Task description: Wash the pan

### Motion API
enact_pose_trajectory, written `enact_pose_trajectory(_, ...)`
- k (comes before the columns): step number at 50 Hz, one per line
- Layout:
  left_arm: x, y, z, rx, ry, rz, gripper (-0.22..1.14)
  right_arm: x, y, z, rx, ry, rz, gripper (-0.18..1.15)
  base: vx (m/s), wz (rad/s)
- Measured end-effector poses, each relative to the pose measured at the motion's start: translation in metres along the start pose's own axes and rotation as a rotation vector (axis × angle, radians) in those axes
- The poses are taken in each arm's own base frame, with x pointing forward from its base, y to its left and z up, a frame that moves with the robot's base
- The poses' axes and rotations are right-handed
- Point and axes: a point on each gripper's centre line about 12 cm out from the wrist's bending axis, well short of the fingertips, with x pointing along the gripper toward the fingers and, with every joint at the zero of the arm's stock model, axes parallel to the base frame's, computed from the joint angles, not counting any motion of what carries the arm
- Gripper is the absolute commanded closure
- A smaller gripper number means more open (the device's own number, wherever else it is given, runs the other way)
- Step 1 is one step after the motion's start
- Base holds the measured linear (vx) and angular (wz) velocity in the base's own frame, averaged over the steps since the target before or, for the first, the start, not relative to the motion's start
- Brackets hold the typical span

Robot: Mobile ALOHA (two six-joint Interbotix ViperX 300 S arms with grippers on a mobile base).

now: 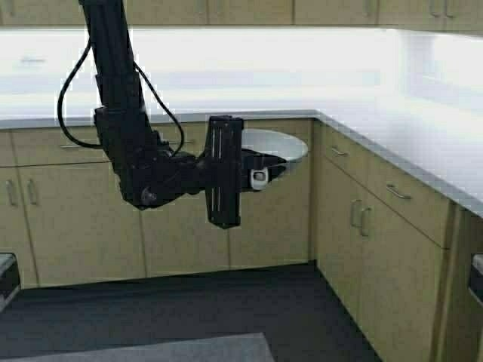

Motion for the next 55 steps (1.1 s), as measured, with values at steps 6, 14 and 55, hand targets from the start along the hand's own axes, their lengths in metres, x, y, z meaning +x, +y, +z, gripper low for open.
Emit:
enact_pose_trajectory(6, 0.001, -0.007, -0.002, 0.000, 0.009, -0.018, 0.89, 0.000, 0.000, 0.001, 0.000, -0.002, -0.002, 0.91, 0.06, 0.62)
enact_pose_trajectory(14, -0.001, -0.014, -0.005, 0.003, 0.021, -0.035, 0.89, 0.000, 0.000, 0.001, 0.000, -0.002, 0.002, 0.91, 0.07, 0.75)
enact_pose_trajectory(55, -0.021, -0.025, -0.004, -0.006, -0.001, -0.017, 0.89, 0.006, 0.000, -0.008, 0.003, 0.044, 0.002, 0.91, 0.08, 0.69)
